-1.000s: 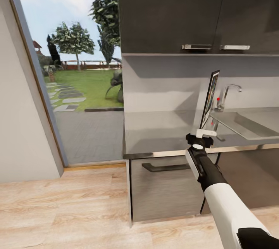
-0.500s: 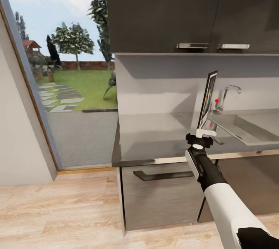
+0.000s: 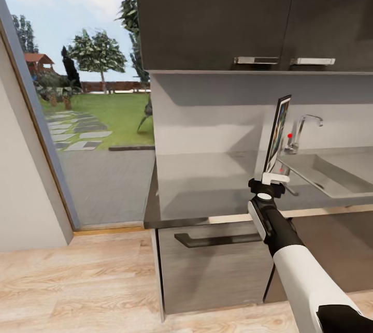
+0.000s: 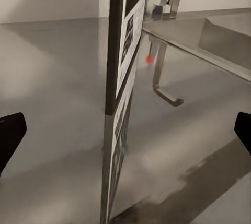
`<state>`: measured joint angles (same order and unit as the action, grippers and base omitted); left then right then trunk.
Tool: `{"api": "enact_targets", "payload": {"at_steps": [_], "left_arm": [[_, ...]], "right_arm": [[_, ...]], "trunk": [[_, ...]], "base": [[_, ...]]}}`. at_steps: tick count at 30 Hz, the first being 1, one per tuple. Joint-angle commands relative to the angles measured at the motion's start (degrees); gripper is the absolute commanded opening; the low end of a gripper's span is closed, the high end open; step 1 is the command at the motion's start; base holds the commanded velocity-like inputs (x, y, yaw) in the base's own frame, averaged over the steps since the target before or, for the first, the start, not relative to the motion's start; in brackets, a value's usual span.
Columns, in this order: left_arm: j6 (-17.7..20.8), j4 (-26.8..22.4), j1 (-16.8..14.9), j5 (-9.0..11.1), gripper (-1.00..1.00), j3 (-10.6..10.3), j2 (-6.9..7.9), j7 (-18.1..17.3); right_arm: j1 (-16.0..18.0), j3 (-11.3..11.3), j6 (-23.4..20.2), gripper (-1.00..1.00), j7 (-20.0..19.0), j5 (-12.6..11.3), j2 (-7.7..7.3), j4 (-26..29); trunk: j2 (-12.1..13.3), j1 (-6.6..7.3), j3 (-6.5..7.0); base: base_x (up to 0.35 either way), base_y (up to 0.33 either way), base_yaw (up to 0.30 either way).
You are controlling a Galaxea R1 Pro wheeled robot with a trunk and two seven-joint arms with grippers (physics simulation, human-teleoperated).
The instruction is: Pick up the poster from the kitchen countertop and hang it on one of the wall nails in the kitchen.
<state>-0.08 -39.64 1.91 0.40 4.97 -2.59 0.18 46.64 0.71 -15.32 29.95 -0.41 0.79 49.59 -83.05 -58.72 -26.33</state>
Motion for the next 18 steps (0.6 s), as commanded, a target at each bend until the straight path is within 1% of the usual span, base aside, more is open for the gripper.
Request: {"api": "enact_targets", "payload": {"at_steps": [1,4,9,12,14,15,16,18], "left_arm": [[-0.01,-0.09,0.02,0.04,1.00,0.13,-0.05,0.01],[0.01,-0.07,0.02,0.04,1.00,0.13,-0.05,0.02],[0.01,-0.09,0.02,0.04,1.00,0.15,-0.05,0.02],[0.05,-0.14,0.02,0.05,1.00,0.97,-0.05,0.07],[0.02,-0.26,0.02,0.07,1.00,3.24,-0.05,0.02],[0.01,-0.36,0.02,0.09,1.00,5.32,-0.05,-0.09],[0.00,-0.47,0.02,0.14,1.00,8.19,-0.05,-0.25],[0.00,-0.54,0.02,0.18,1.00,9.83,-0.05,-0.35]], "right_arm": [[0.03,0.08,-0.41,1.00,0.25,-0.03,0.00,0.07],[0.03,0.08,-0.41,1.00,0.27,-0.03,0.00,0.09],[0.03,0.08,-0.41,1.00,0.28,-0.03,0.00,0.16],[0.03,0.10,-0.41,1.00,0.28,-0.03,0.06,0.16],[0.03,0.11,-0.41,1.00,0.28,-0.03,0.07,0.16],[0.03,0.13,-0.41,1.00,0.28,-0.03,0.08,0.16],[0.03,0.12,-0.41,1.00,0.28,-0.03,0.08,0.16],[0.03,0.13,-0.41,1.00,0.28,-0.03,0.09,0.16]], "trunk": [[-0.03,-0.01,-0.05],[-0.03,-0.01,-0.05],[-0.03,-0.01,-0.05],[-0.03,-0.01,-0.05],[-0.03,-0.01,-0.05],[-0.03,-0.01,-0.05],[-0.03,-0.01,-0.05],[-0.03,-0.01,-0.05]], "base": [[0.041,-0.001,0.000],[0.026,0.000,0.000],[0.108,0.000,0.000],[0.018,0.000,0.000],[0.029,-0.017,0.000],[0.135,-0.115,0.000],[0.175,-0.156,0.000],[0.190,-0.173,0.000]]}}
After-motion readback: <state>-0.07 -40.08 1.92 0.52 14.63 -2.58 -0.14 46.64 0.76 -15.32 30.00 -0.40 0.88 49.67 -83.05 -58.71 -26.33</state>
